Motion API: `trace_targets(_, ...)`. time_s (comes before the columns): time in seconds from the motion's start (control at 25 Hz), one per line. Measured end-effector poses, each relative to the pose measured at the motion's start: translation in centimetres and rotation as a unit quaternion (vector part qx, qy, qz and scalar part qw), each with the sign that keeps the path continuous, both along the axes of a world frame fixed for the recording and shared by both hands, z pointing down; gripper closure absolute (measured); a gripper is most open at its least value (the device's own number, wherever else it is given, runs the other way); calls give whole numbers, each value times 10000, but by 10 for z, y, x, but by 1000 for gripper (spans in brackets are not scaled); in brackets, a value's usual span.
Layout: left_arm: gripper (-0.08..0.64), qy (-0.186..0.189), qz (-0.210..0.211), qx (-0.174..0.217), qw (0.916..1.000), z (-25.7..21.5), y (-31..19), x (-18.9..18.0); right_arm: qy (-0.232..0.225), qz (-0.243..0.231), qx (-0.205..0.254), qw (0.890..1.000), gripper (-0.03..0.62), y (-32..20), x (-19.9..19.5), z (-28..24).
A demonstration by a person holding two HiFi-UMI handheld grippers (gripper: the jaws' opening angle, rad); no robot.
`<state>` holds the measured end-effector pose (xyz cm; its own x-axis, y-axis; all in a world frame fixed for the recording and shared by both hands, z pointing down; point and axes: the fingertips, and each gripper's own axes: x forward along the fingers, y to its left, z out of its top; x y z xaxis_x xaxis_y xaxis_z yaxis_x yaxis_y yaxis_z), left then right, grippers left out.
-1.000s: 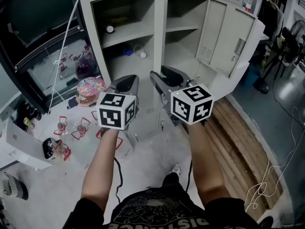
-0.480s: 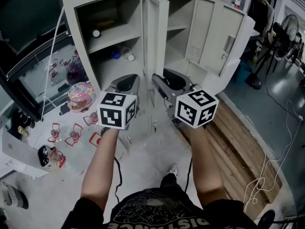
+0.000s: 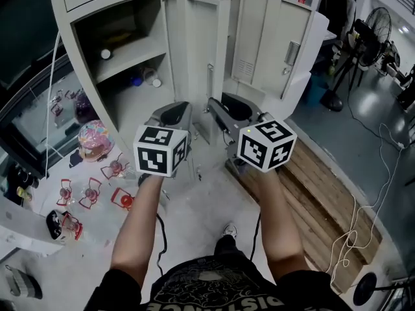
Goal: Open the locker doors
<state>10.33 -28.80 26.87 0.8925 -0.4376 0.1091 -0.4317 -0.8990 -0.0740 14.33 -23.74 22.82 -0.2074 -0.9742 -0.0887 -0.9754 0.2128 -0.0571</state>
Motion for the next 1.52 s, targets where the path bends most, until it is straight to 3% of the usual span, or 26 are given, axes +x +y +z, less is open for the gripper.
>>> trace_targets(0.92,555,37,289,-97,9995,6,-16,98,97,412,-172,9990,505,-16,105,4)
trace_targets(1.52,555,44,185,-167,9997,9,-15,94,233,579,-245,9977,491,-13,109,8)
